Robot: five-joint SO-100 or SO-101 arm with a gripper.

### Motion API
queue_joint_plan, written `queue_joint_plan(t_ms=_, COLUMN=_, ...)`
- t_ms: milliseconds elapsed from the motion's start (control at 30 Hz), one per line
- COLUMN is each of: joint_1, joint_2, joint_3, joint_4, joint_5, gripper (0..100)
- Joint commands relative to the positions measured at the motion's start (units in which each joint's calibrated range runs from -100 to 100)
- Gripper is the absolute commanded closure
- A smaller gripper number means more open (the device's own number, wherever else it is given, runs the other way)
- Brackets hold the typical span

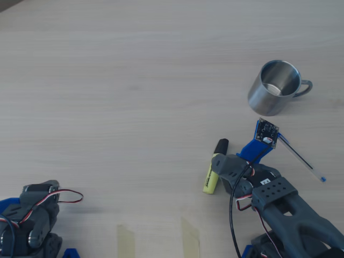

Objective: Grab the yellow pen and put it in the silver cup.

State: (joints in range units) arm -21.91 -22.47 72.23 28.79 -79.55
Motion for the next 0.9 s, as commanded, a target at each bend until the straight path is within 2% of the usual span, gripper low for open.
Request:
queue_joint_plan(t_ms=0, joint_1=1.05, joint_2=-0.97, joint_3=3.92, joint_4=0.94, joint_5=-0.02, gripper=98)
queue_joint_plan(t_ms=600, joint_1=0.35, joint_2=-16.93, joint_3=4.55, joint_4=1.11, joint_5=0.08, gripper=98)
queue_joint_plan(t_ms=867, joint_1=0.35, joint_2=-23.00, joint_3=3.74, joint_4=0.85, joint_5=1.90, gripper=98)
